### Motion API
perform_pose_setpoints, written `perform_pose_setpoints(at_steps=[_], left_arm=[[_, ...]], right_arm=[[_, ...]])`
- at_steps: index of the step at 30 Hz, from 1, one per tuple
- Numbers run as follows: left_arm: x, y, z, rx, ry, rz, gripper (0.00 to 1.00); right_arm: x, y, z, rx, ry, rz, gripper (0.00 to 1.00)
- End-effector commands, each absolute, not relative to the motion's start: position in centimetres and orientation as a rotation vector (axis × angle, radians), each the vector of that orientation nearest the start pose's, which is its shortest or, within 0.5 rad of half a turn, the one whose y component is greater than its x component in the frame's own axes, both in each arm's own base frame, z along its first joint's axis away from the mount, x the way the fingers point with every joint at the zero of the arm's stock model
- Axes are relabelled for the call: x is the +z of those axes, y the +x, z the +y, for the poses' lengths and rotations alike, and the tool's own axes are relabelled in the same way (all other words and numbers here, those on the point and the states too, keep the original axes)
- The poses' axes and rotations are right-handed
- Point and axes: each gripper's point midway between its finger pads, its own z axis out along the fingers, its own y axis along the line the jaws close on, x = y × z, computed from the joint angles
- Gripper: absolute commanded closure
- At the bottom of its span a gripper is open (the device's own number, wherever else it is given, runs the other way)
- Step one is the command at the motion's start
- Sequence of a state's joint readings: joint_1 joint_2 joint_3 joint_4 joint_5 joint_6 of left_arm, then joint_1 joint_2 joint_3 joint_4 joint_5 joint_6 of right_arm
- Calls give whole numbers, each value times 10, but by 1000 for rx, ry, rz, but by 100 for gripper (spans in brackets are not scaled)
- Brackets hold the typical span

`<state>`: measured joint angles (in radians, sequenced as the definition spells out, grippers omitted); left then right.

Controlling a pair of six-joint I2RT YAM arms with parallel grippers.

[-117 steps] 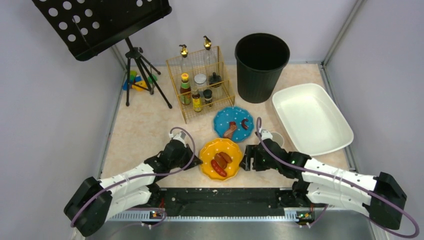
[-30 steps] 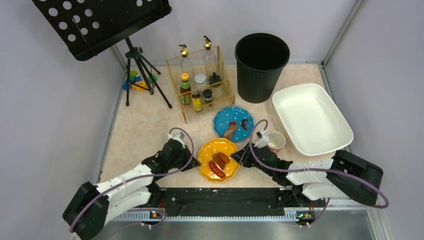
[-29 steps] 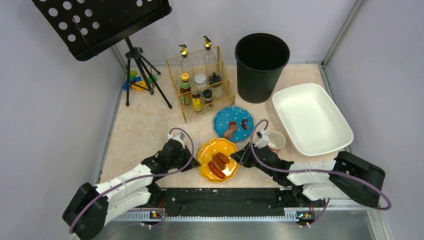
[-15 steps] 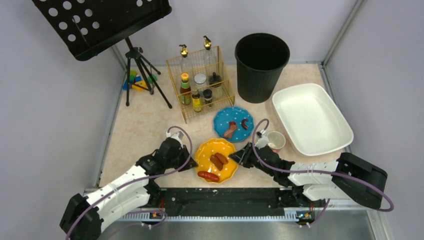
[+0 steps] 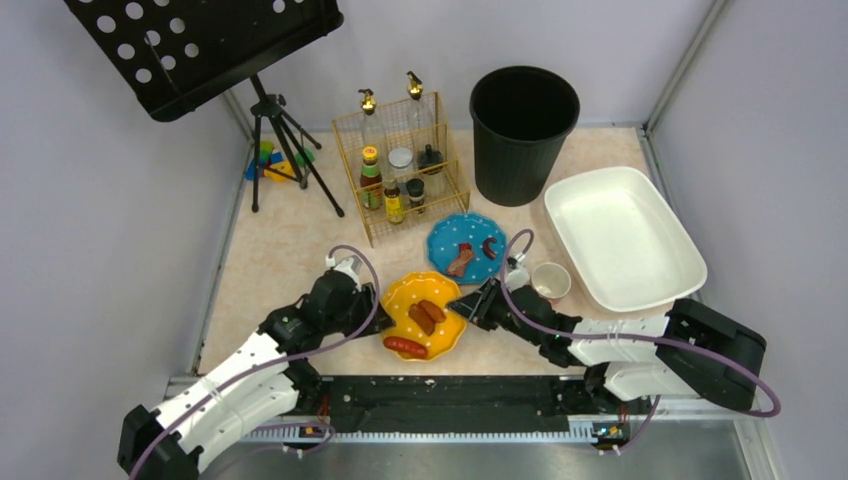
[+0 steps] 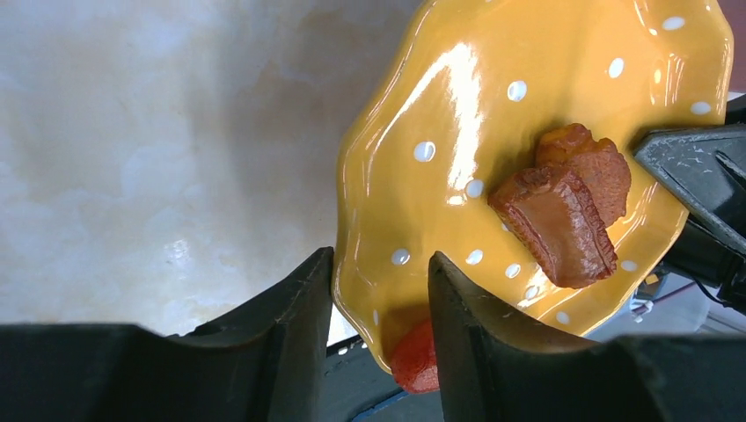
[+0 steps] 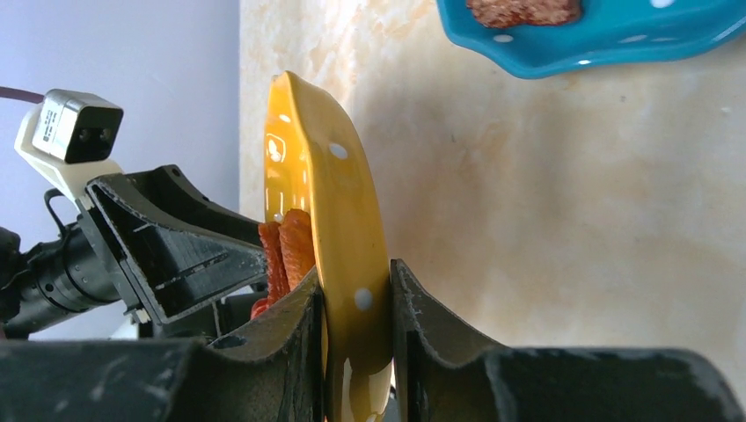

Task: Clear the kitchen counter

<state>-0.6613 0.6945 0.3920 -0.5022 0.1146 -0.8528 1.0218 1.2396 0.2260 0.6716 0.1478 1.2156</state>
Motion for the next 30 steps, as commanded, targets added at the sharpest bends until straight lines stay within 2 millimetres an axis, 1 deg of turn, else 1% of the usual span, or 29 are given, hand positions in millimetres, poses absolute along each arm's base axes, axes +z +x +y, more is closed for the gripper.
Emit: perform_pose_setpoints(at_steps=[1,6,10,15,18,24,30], left_arm=[[133,158,-194,-936,-106,2373,52],[155,163,-188,-895,-94,2337,51],[165,169,-181,-846,-120,2306,50],[179,172,-177,-846,-148,2264,49],[186,179,-171,-815,-196,2220,49],[206,184,-161,-812,-260,2139,46],[214,187,-154,-787,-286,2099,45]], right_arm=[[216,174,344,1767,338,1781,100],[225,177,343,1787,356,1757,100],[233,181,343,1797,369,1733,100],[242,190,341,1813,389,1705,100],[248,193,341,1826,396,1690,100],[256,201,342,1843,416,1673,100],[264,211,338,1844,456,1648,100]])
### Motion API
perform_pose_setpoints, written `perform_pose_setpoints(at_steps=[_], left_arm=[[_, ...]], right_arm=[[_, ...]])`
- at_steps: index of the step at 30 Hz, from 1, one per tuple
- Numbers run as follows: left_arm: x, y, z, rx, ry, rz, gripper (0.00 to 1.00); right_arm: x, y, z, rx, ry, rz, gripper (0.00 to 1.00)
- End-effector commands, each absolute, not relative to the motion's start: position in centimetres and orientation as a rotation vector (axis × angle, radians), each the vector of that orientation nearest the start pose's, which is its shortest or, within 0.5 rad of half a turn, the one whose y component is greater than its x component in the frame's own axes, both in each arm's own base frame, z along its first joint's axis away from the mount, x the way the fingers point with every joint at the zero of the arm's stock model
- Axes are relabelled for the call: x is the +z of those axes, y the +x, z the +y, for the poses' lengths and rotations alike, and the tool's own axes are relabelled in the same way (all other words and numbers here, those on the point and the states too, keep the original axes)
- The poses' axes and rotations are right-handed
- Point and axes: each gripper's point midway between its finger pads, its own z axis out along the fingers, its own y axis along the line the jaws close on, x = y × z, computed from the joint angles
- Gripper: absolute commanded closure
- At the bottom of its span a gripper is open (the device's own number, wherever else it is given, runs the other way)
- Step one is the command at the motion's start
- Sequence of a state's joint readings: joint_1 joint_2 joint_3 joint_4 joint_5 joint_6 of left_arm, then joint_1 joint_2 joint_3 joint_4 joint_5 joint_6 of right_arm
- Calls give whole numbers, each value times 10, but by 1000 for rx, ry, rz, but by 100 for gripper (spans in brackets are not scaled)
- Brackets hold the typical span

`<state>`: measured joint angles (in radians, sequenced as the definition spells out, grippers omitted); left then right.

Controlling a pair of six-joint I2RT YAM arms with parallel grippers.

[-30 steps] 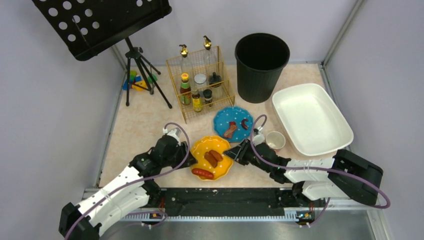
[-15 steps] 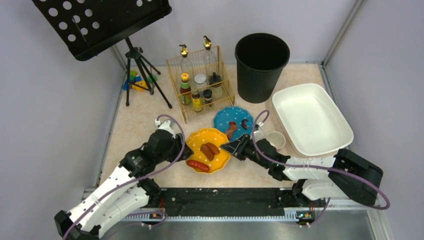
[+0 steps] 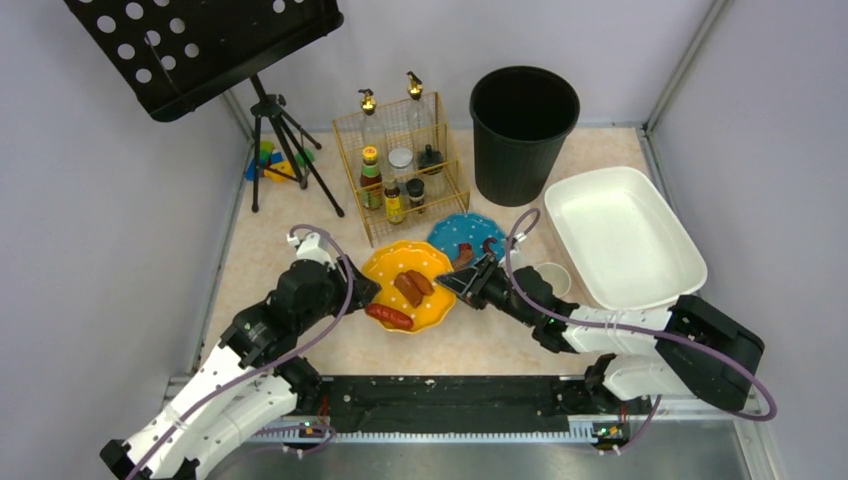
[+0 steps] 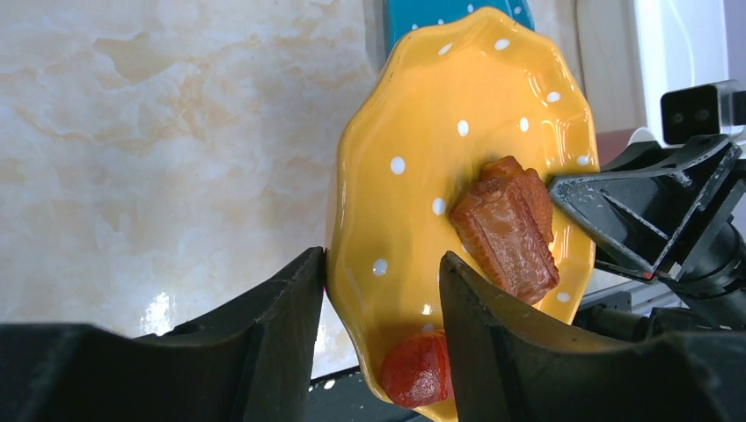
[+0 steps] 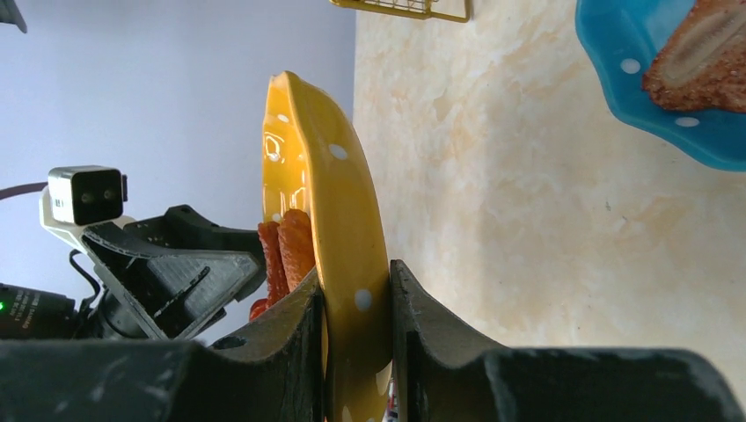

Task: Clear the kitchen counter

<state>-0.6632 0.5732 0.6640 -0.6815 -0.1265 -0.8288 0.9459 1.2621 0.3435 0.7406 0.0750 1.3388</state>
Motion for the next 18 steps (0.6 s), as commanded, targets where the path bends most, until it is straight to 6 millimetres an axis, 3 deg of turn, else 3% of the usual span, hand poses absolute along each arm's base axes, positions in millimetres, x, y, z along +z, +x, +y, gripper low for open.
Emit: perform_pose_setpoints(at_steps=[1,18], left_arm=[[214,188,-153,-781,-288,2101,44],[234,189,-139,-744,-324,2035,43]], right_arm=[[265,212,338,1841,460,1646,100],[273,230,304,1780,522,1590,100]])
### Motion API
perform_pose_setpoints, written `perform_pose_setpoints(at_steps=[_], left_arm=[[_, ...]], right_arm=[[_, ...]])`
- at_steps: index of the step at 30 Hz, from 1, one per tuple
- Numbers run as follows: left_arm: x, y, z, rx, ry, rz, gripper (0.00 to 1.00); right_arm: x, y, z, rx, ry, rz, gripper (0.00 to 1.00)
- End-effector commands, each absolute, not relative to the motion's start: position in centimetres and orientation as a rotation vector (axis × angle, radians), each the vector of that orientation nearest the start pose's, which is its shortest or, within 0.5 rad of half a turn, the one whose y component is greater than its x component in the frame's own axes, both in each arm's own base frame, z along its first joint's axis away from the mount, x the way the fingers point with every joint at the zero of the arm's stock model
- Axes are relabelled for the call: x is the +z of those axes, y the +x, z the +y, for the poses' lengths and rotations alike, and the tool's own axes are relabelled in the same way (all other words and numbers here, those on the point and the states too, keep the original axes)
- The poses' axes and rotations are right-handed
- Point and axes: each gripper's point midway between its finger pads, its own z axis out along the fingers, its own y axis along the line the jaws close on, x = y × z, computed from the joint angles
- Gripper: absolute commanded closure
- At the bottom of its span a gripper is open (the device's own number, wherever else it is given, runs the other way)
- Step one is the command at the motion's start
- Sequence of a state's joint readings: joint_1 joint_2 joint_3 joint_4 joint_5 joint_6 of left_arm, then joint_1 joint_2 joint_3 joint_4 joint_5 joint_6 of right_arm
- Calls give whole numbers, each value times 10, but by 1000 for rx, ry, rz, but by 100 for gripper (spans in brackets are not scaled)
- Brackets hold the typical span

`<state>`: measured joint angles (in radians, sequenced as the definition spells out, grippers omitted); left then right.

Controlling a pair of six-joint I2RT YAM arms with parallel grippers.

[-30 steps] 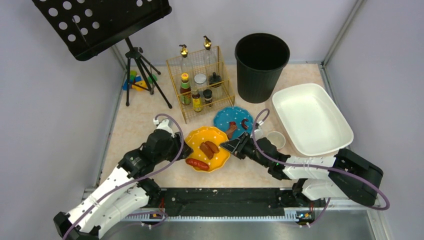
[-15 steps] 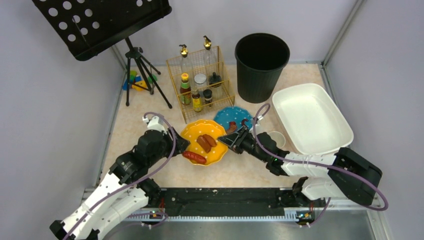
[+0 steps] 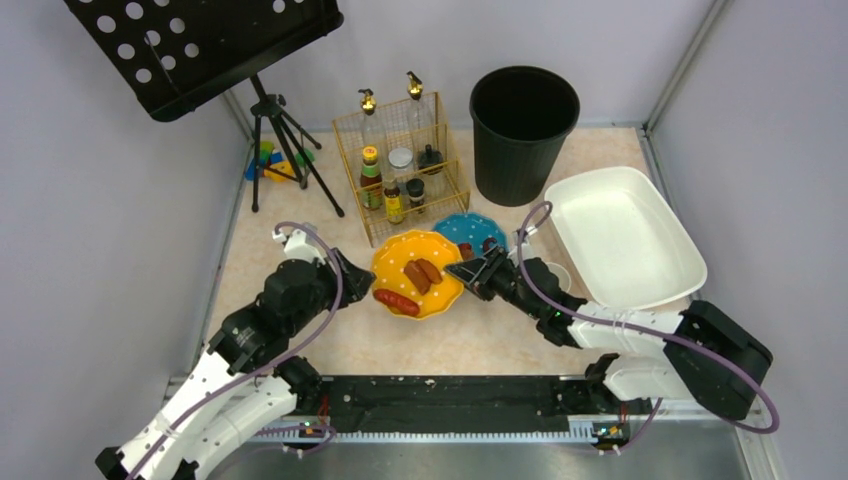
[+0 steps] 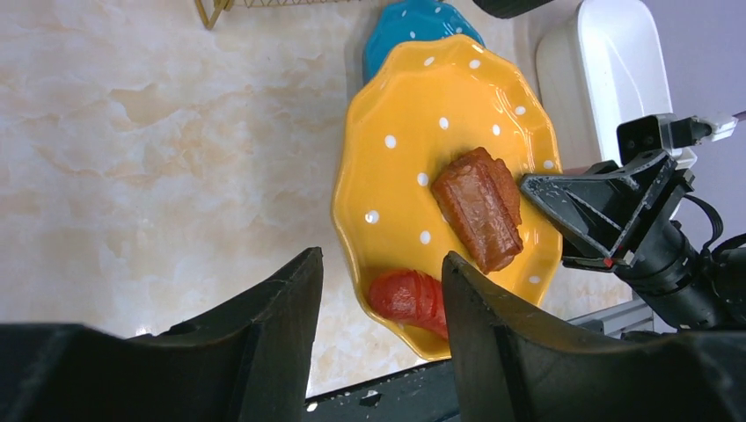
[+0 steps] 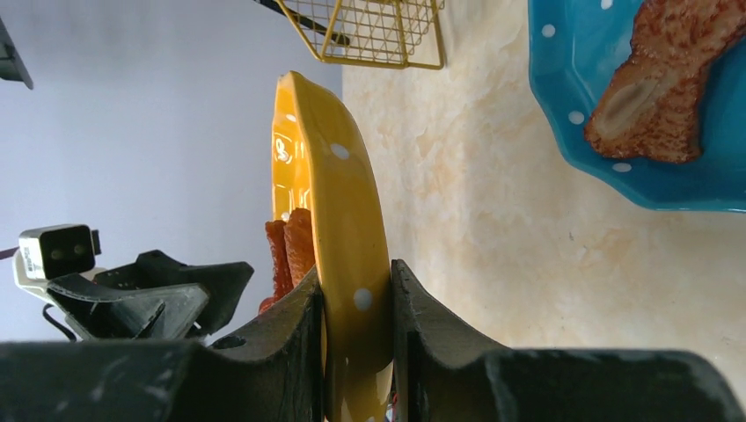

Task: Clear the kitchen counter

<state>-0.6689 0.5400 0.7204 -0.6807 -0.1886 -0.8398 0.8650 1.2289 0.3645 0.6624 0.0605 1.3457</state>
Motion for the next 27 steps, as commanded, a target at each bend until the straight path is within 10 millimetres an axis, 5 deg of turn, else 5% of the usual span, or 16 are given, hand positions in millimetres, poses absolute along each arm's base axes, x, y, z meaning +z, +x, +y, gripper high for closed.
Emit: perform_pose_setpoints(at_steps=[1,14,27], left_arm=[[234,189,-137,-738,-327,2033,43],[249,179,-109,-681,-376,1961,42],[219,177,-114,-688,-377,2013,42]], right_arm=[[274,230,303,1782,525,1585,100],[327,254,270,1724,549,1478,100],[405,306,234,1626,613,1354,100]])
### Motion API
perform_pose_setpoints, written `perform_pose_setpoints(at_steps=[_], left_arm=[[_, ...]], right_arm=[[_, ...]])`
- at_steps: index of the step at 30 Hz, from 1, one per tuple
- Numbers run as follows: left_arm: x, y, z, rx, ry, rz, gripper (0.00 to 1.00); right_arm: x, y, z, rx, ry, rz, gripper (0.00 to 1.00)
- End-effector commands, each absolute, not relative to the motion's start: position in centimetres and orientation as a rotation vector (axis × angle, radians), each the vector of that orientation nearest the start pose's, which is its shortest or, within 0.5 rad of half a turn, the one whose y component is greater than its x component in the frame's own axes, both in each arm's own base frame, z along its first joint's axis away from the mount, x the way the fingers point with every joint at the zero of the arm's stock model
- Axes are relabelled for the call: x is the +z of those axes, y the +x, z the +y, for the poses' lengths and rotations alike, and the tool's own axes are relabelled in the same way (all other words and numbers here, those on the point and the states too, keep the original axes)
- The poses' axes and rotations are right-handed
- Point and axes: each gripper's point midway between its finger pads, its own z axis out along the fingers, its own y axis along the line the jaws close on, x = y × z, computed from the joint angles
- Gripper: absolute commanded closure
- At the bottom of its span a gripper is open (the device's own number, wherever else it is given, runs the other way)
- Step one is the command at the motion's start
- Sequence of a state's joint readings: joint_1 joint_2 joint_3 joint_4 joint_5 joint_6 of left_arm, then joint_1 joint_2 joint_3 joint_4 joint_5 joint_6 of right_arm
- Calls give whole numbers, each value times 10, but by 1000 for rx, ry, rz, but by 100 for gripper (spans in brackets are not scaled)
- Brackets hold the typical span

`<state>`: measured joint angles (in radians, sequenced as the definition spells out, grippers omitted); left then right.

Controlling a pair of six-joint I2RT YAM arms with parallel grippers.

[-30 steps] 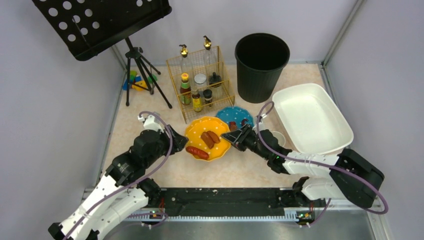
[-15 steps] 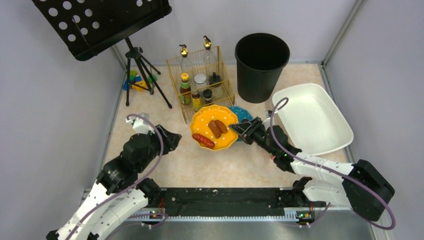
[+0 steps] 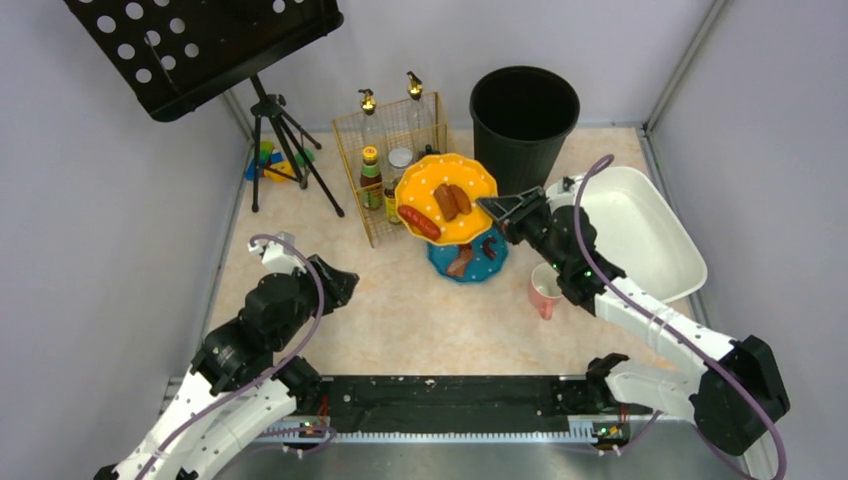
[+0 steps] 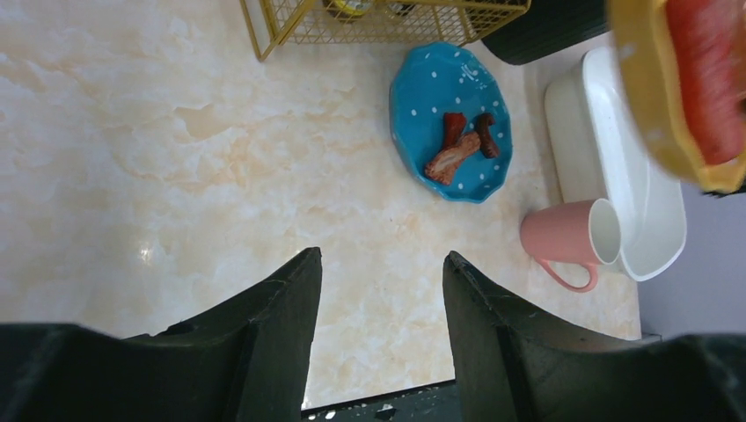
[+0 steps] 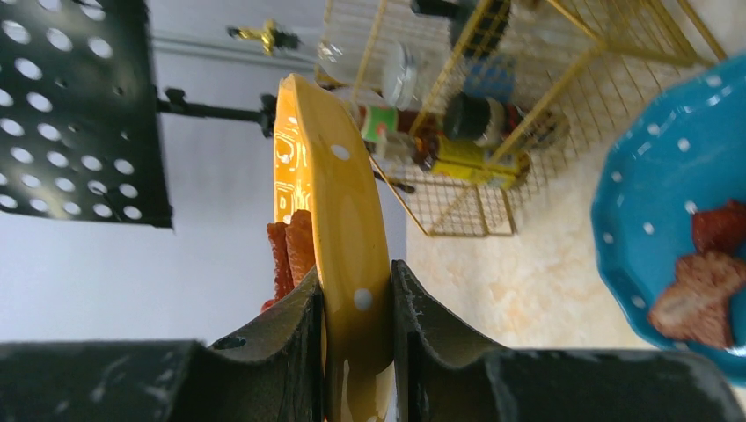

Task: Clear the kitchen counter

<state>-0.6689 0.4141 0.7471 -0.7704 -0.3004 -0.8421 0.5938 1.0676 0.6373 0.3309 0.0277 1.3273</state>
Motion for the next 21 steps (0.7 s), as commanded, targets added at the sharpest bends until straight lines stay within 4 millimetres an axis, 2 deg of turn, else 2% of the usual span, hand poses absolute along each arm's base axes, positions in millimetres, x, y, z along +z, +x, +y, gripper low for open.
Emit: perform_pose_setpoints(at_steps=[1,8,11,21], left_arm=[[217,177,-115,-691,-378,2016,42],[197,177,-125,-718,-371,2059,42],[187,178,-126,-709,-372,2077,42],[177,180,-134,-713,-335,2107,42]], right_arm=[[411,311,232,1619,617,1345,100],[447,345,213,1567,653,1274,100],[456,363,201,1534,685,1253,100],[498,409,159,1408,727,1175,100]])
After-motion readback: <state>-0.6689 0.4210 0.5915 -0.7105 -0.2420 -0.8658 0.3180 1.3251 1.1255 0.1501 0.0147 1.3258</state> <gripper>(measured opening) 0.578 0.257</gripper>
